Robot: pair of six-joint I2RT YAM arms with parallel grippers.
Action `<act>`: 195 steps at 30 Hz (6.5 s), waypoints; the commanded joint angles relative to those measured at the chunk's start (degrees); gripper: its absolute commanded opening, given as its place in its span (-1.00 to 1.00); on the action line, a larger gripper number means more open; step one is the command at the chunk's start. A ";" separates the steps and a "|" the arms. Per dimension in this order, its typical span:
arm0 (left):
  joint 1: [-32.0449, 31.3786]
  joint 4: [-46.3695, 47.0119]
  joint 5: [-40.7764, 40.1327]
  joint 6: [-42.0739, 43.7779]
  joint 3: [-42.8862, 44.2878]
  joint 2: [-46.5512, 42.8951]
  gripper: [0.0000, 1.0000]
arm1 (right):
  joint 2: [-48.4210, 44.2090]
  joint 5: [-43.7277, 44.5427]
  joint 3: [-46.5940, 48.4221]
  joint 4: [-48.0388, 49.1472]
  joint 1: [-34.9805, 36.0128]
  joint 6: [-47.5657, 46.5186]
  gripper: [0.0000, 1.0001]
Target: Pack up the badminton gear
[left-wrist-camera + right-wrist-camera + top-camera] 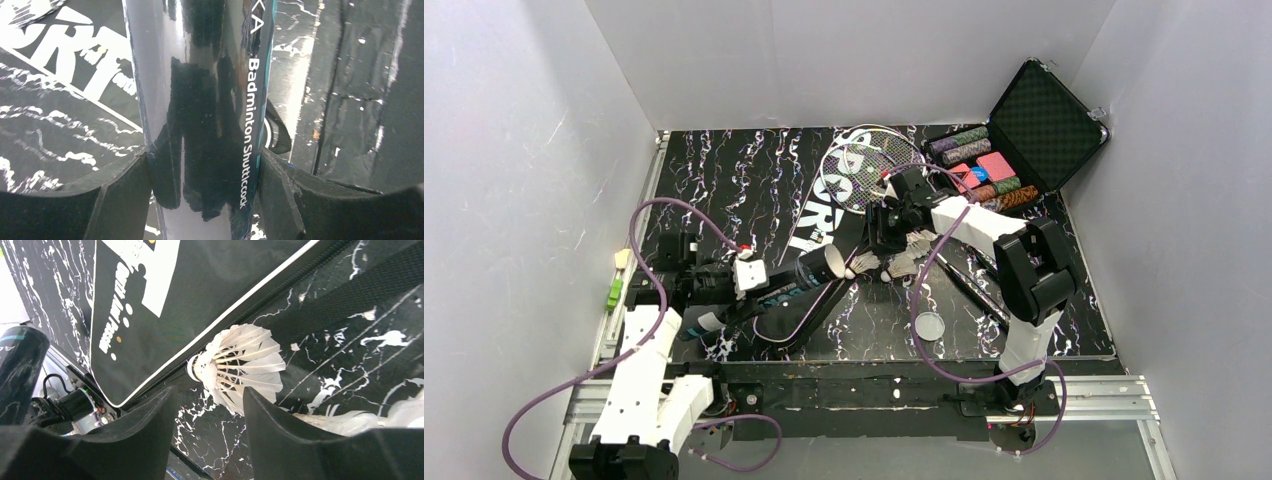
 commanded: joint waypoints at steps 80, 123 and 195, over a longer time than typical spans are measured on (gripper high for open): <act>0.07 9.10 10.94 2.43 -5.08 -0.36 -0.95 | -44.22 17.56 -0.07 1.07 24.92 9.56 0.01; 0.11 8.63 17.30 -2.76 -1.39 -3.94 -0.93 | -33.87 16.98 -7.43 5.19 23.19 12.99 0.57; 0.12 8.99 6.44 3.77 -15.86 -3.78 -0.95 | -51.19 6.39 -26.16 2.06 -1.38 10.92 -0.90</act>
